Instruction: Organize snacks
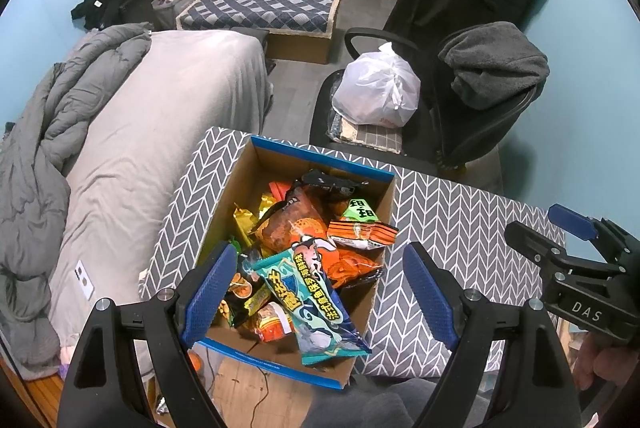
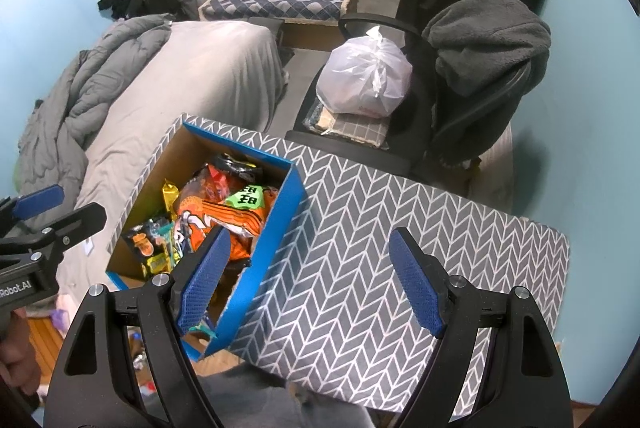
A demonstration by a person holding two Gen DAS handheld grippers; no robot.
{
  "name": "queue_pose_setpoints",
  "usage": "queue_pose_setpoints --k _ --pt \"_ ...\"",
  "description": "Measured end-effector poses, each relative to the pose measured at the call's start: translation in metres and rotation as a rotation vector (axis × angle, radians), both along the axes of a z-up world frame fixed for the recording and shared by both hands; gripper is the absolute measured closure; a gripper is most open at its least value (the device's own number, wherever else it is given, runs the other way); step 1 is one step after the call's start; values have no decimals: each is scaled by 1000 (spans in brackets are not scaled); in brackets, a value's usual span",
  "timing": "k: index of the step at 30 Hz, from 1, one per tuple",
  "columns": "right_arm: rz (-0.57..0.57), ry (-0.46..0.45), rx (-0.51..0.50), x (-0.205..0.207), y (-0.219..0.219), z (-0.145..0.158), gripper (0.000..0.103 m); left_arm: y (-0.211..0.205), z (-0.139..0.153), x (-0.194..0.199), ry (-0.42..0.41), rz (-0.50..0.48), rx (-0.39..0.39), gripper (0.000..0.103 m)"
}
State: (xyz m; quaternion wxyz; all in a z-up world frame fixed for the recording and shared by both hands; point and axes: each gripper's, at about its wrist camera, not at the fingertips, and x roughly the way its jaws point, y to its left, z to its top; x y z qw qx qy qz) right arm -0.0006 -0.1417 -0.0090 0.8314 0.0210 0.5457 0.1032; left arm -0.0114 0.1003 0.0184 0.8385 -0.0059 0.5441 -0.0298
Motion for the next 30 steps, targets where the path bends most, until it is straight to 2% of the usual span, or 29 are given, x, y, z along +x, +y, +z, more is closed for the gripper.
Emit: queue_pose_setpoints --k 11,30 --pt "1 -1 8 -6 -7 1 22 -4 -2 -5 42 42 18 17" --pt "-1 3 12 -8 -10 0 22 -15 -1 -4 35 14 39 17"
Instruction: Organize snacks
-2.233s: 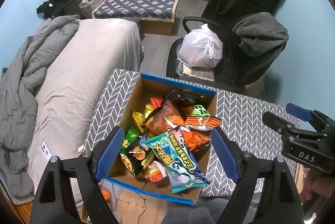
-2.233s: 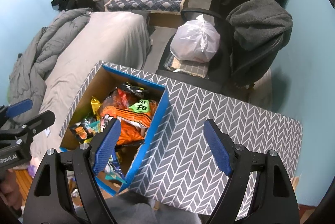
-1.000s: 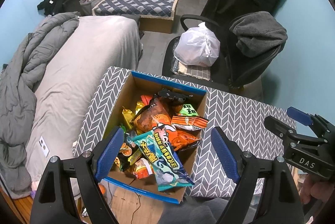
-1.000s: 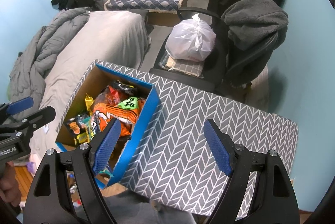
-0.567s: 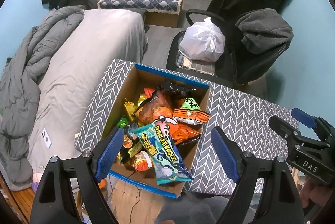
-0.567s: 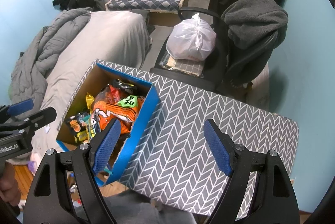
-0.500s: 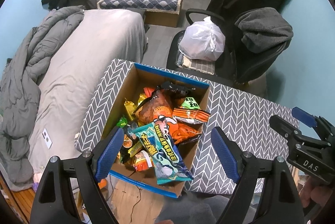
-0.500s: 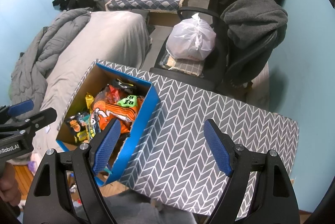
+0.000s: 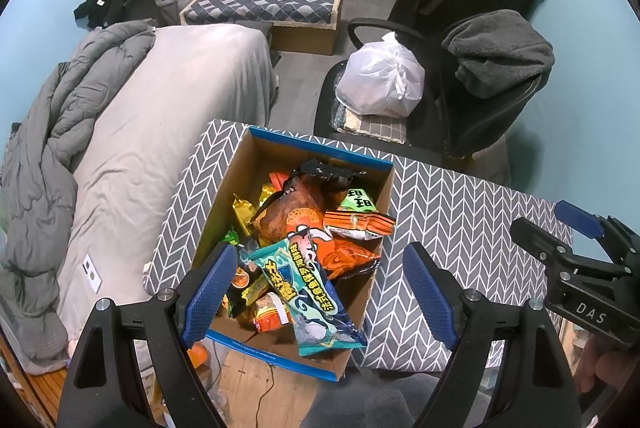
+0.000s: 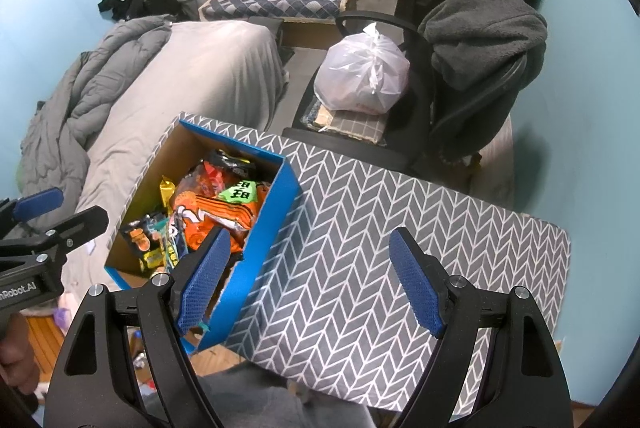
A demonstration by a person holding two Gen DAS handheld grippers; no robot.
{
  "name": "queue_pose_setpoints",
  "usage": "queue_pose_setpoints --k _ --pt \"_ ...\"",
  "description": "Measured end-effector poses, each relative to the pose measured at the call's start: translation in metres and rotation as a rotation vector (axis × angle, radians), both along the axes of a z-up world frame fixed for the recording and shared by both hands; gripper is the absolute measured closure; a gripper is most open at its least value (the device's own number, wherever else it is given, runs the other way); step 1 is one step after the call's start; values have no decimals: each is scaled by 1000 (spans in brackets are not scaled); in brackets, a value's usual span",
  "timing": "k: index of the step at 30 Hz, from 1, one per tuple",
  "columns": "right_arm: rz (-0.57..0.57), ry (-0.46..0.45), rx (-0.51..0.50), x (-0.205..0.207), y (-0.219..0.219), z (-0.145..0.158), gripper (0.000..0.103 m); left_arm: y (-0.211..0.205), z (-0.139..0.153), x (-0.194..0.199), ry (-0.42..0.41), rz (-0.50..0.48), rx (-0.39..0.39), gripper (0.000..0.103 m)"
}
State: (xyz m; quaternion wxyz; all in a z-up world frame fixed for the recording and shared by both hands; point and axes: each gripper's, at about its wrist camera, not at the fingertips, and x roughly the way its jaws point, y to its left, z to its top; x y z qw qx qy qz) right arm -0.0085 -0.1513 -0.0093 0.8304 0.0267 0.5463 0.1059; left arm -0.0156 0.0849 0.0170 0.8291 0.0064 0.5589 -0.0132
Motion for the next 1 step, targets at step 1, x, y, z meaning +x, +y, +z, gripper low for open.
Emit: queue_pose_setpoints --k 1 --pt "0 0 -1 0 0 0 22 0 -1 0 3 3 0 17"
